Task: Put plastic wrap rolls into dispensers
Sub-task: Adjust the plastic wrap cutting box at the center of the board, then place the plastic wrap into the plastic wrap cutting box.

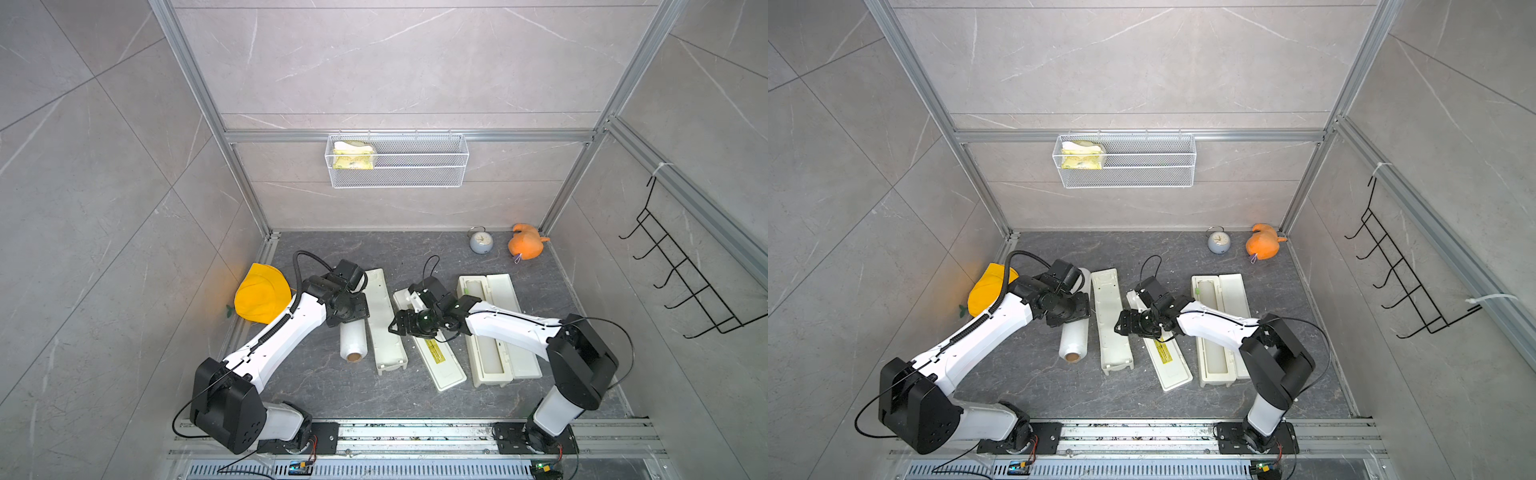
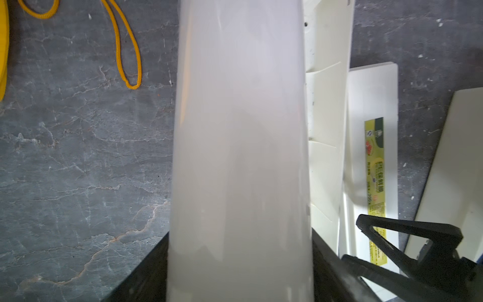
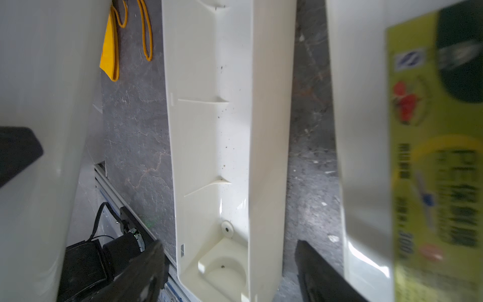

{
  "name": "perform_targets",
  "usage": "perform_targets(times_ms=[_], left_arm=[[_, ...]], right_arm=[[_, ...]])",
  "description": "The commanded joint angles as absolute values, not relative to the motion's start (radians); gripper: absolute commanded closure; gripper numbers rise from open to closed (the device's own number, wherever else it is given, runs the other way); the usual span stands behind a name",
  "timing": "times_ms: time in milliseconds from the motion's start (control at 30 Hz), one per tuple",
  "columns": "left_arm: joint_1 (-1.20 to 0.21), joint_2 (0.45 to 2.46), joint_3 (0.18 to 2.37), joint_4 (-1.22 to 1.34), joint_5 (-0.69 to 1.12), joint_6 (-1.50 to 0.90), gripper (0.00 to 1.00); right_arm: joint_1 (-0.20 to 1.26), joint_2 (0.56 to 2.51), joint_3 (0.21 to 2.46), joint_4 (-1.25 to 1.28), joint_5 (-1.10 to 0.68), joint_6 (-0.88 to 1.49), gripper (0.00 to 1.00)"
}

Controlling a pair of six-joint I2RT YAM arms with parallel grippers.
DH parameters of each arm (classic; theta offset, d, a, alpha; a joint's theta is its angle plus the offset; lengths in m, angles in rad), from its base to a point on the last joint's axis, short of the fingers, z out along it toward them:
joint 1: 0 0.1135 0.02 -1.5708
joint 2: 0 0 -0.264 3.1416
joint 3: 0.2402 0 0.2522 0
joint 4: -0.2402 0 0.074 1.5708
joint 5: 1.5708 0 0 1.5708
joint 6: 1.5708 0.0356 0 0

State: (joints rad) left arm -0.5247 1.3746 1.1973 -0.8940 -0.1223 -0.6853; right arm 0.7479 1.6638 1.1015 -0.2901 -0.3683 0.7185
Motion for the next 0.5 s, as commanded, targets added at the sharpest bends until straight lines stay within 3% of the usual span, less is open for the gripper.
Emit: perform_targets(times_ms=[0, 467], left_arm=[[-0.557, 1.299, 1.299, -0.83, -0.224, -0.705, 0.63], [-0.786, 1.584, 1.421, -0.836, -0.395, -0.986, 0.62]], right_arm=[[0.711, 1.598, 1.073, -0.35, -0.333, 0.68, 0.2], [0.622, 1.473, 1.01, -0.406, -0.331, 0.642, 0.19]])
